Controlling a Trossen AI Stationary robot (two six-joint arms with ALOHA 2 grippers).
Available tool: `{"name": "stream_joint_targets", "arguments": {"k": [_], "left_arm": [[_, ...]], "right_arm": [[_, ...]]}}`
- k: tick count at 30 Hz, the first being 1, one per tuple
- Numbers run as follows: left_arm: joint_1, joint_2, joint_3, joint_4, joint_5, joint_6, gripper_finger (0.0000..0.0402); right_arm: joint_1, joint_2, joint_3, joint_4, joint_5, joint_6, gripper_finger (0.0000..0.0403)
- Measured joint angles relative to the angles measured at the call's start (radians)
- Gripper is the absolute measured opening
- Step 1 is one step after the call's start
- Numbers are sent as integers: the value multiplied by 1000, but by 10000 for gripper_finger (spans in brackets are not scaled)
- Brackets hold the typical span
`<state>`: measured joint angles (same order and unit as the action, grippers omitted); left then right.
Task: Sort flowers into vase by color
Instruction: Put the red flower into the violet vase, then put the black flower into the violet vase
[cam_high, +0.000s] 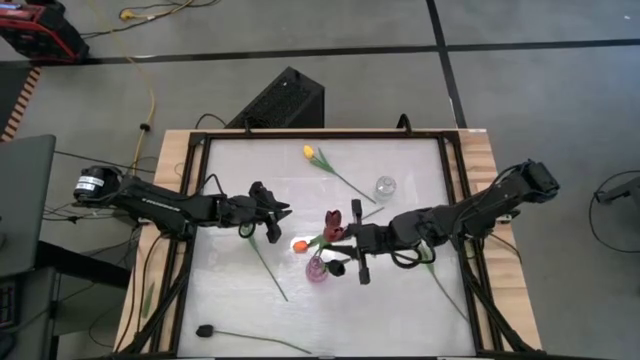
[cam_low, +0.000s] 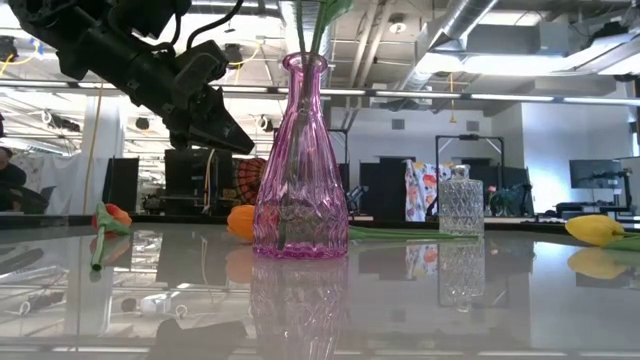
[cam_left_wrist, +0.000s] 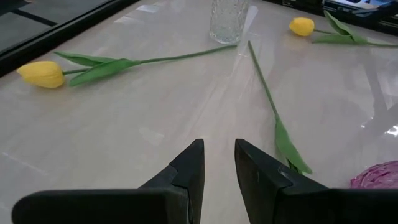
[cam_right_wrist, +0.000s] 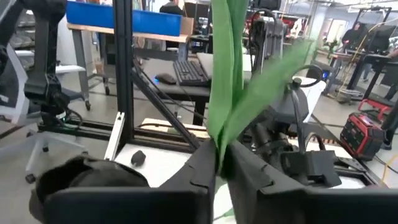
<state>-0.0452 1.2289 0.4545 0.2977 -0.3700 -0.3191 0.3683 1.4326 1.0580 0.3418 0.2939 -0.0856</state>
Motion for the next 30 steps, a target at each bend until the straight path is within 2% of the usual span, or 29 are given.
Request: {"name": "stream_joint_targets", "arguments": {"k": [4, 12, 18, 21, 25, 28, 30], "left_arm": [[0, 0, 0, 0, 0, 0, 77], [0, 0, 0, 3, 3, 0, 77], [0, 0, 0, 4, 34, -6, 77], [0, -4, 6, -22, 130, 2, 77], [0, -68, 84, -245, 324, -16, 77], [-14, -121, 153, -441, 406, -95, 77], [-53, -144, 176, -508, 452, -139, 77]], "right_arm": [[0, -4, 39, -122, 0, 13, 114], [-16, -8, 282, -715, -3, 125, 219], [-45, -8, 439, -1071, -10, 171, 253], [-54, -8, 506, -1205, -46, 190, 255], [-51, -9, 564, -1354, -65, 238, 255], [-38, -8, 568, -1433, -65, 278, 255], [-23, -7, 559, -1457, -64, 307, 255]]}}
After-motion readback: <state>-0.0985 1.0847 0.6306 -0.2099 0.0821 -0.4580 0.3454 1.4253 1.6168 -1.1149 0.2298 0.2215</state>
